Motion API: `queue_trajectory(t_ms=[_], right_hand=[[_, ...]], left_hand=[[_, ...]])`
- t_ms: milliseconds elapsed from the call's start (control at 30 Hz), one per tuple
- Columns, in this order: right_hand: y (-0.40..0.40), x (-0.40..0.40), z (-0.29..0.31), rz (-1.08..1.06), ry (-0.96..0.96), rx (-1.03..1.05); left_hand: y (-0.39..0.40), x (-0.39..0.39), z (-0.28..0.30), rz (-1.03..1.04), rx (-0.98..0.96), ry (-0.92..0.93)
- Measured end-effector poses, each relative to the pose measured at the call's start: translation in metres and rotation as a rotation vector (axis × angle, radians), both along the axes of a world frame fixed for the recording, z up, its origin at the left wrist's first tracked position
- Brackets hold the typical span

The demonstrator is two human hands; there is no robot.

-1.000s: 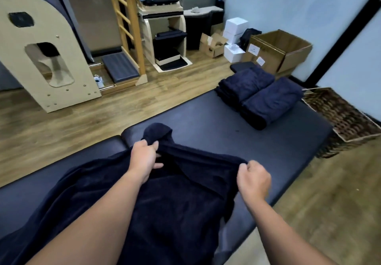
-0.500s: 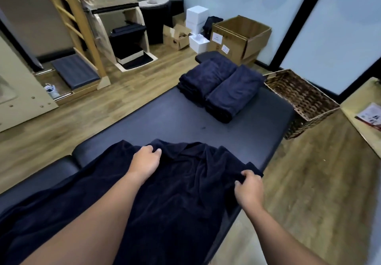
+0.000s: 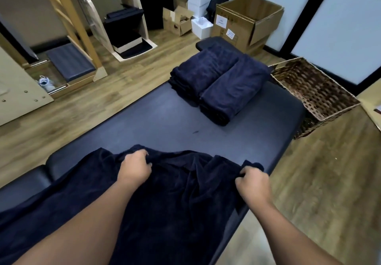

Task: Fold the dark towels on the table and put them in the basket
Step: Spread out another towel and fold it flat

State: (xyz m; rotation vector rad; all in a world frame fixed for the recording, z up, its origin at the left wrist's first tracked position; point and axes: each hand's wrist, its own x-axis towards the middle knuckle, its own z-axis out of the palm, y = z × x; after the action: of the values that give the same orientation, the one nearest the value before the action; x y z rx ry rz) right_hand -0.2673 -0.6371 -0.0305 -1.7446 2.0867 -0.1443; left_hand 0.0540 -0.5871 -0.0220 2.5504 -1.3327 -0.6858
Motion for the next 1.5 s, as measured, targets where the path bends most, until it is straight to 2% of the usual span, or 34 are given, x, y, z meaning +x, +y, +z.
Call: queue_trajectory(t_ms=[133, 233, 300, 400, 433, 567, 667, 733, 833, 1000, 1300, 1400, 1500], right_hand=[[-0.044, -0.035, 0.016, -0.102, -0.011, -0.146], [-0.056, -0.032, 0.019, -0.078, 0.017, -0.163], [-0.056, -0.023, 0.014, 0.016, 0.002, -0.162], [-0.046, -0.019, -0.006, 0.221, -0.167, -0.141], [-0.043, -0.020, -0.013, 0.282, -0.166, -0.109], [-0.030, -0.018, -0.028, 0.461, 0.088, -0.025], [-0.013, -0.004, -0.030, 0.639, 0.129, -0.097], [0.001, 0.014, -0.031, 0.794, 0.119, -0.072], [0.028, 0.046, -0.029, 1.023, 0.155, 0.090], [0.092, 0.086, -0.017, 1.277, 0.197, 0.167], [0.166, 0.103, -0.018, 1.340, 0.260, 0.159], [0.197, 0.088, -0.020, 1.343, 0.246, 0.081], [0.227, 0.063, -0.026, 1.380, 0.196, 0.000]], left_hand=[[-0.063, 0.016, 0.035, 0.129, -0.341, 0.062], [-0.100, 0.017, 0.068, 0.032, -0.446, 0.304], [-0.112, 0.016, 0.071, -0.105, -0.317, 0.343], [-0.105, 0.015, 0.054, -0.190, -0.047, 0.193], [-0.096, 0.013, 0.046, -0.213, 0.032, 0.118], [-0.038, -0.004, 0.022, -0.284, 0.181, -0.099], [0.008, -0.024, 0.012, -0.300, 0.270, -0.188], [0.040, -0.035, 0.005, -0.280, 0.296, -0.185], [0.088, -0.041, -0.007, -0.311, 0.324, -0.157], [0.167, -0.041, -0.016, -0.204, 0.243, -0.088], [0.327, -0.054, -0.029, -0.070, 0.016, -0.061], [0.388, -0.073, -0.033, -0.027, -0.088, -0.166], [0.446, -0.098, -0.033, -0.028, -0.093, -0.236]])
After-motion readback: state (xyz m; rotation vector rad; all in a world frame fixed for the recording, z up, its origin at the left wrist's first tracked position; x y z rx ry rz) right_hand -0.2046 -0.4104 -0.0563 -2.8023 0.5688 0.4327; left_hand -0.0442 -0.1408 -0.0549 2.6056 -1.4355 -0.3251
